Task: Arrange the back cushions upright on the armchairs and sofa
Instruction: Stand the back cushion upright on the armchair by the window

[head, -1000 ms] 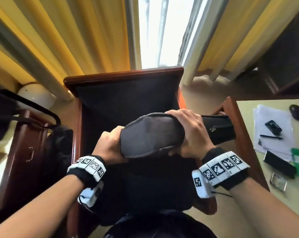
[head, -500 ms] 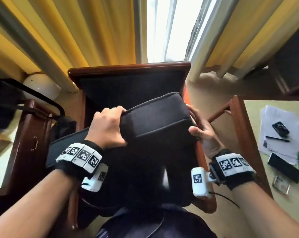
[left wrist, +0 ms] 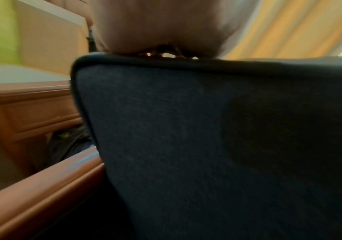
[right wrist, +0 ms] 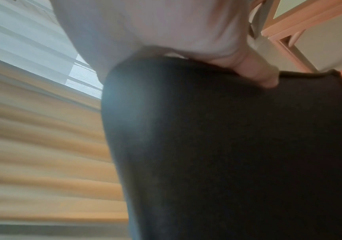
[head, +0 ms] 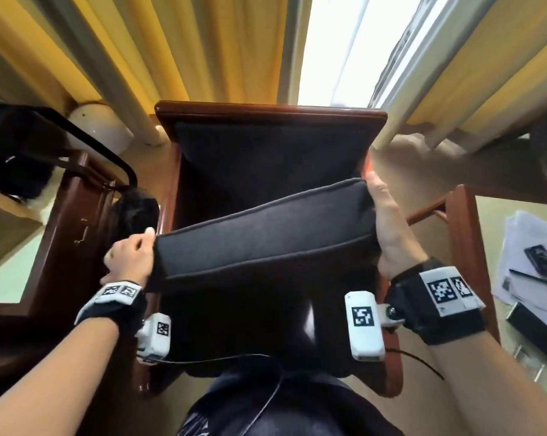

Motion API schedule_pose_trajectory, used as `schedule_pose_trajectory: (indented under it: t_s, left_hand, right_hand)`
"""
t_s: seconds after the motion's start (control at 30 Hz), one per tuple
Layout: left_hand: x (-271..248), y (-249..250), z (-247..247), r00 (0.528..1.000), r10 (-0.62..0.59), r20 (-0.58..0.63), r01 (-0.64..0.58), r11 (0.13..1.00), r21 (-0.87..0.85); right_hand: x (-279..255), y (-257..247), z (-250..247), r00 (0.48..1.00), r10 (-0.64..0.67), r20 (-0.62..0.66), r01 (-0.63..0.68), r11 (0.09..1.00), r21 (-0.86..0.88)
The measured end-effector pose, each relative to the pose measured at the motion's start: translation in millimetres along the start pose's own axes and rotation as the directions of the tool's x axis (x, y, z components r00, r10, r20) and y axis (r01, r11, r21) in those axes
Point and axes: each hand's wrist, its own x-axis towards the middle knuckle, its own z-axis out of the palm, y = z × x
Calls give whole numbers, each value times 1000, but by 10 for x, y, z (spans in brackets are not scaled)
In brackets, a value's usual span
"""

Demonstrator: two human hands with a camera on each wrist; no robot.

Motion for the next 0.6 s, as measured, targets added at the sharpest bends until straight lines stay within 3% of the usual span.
schedule_pose_trajectory:
  t_s: [0.07,0.13,0.2,0.27,0.37,0.47,0.6]
  left_hand:
    - [169,-192,-7,983,-167,72,176,972,-154]
    - [278,-281,17,953,-279,120,303,887,-348]
    - [240,-232,3,928,-343,144,369,806,-463]
    - [175,-130,-38,925,-348,152,377,794,-477]
    - [209,-14,-160,929,-367,42,339,801,-494]
    - [317,272,-486,972,-225,-65,165,855,-492]
    - [308,845,-891,952,-184,-246,21,836,-548]
  right_hand:
    - [-21,23,1,999,45,-7,-45,999,0]
    - [-10,57,-27,998,67,4,-67,998,10]
    - [-46,48,-42,998,60,12,-60,998,9]
    - [-63,11,-47,1000,30,10,-30,1000,7]
    - [-55,-172,-102,1000,-13,11,12,997,72]
    - [-6,-383,-241,999,-45,-3,45,986,159]
    - [43,-500,-359,992,-124,-22,126,961,247]
